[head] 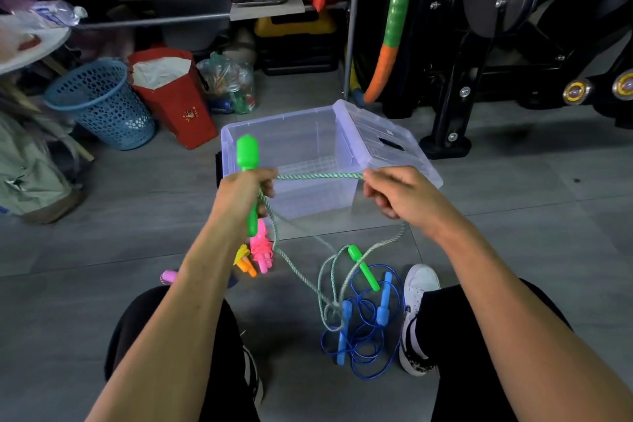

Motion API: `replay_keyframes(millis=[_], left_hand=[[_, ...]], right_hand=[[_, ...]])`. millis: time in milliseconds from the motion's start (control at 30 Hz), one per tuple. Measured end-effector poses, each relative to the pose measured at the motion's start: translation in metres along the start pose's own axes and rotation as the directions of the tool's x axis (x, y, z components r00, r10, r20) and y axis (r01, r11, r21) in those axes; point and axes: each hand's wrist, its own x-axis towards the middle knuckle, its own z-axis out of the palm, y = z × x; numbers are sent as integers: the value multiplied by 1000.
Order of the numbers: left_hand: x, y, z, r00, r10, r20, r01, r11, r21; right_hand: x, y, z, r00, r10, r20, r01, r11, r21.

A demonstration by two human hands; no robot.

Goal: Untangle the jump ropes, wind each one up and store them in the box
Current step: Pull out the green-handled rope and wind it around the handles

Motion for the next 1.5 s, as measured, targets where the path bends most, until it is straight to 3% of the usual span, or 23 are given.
replay_keyframes(millis=[67,100,167,233,300,367,467,533,633,700,800,833,900,967,1033,1100,1167,1200,1300,1367,1500], left_hand=[[-7,-6,3,989,151,-3,-139,921,365],[-14,-8,8,979,199,33,-193,879,435],[-28,-10,19,965,164,204,-228,910,346],[-39,-8,28,905,81,418,-199,948,247],[-41,-9,31,855,64,514,-196,959,207],[-36,-7,30,912,91,400,-159,977,140],[-15,-1,13,991,101,85,-100,995,-18],[-5,-1,1,994,109,-28,-107,993,52],[-10,-8,2,983,179,47,-183,916,356],[-25,-10,14,965,141,221,-214,911,353],[-44,-9,28,849,37,527,-216,935,281],[-46,-9,30,827,45,560,-222,942,252],[-39,-8,28,897,85,434,-169,973,158],[-21,-3,16,980,65,190,-62,998,-22],[-7,1,2,1000,8,10,-6,991,-134],[-3,-3,-4,996,62,-69,-55,995,88],[-11,-8,2,983,182,-24,-162,923,350],[-19,-10,9,978,200,55,-206,899,388],[-42,-11,30,911,111,397,-249,915,316],[-46,-11,35,859,74,507,-230,940,252],[-23,-4,21,972,87,220,-96,995,31]], right_hand=[[0,2,-1,1000,-6,10,6,1000,-16],[0,3,1,1000,-7,27,8,999,-42],[1,4,9,998,-7,68,13,996,-93],[3,3,19,994,-14,107,25,995,-100],[5,2,26,991,-12,131,22,997,-75],[7,2,24,991,10,131,1,997,-83],[8,4,9,997,23,75,-16,996,-91],[7,5,-1,1000,19,16,-18,997,-77],[4,6,-1,1000,-1,8,2,994,-109],[2,6,8,998,-9,56,17,989,-149],[1,4,26,992,-34,121,50,989,-137],[2,4,28,992,-34,123,49,991,-126],[3,4,24,993,-13,113,25,994,-104],[3,4,14,997,0,83,9,995,-97],[2,5,4,999,-2,34,6,995,-101],[1,6,-2,1000,-15,4,16,994,-113],[-1,7,-1,999,-35,21,38,988,-148],[-1,7,3,998,-42,43,49,984,-170],[-3,3,20,989,-73,126,95,980,-177],[-3,-1,26,988,-65,140,84,987,-136],[0,1,15,992,-4,125,18,994,-107]])
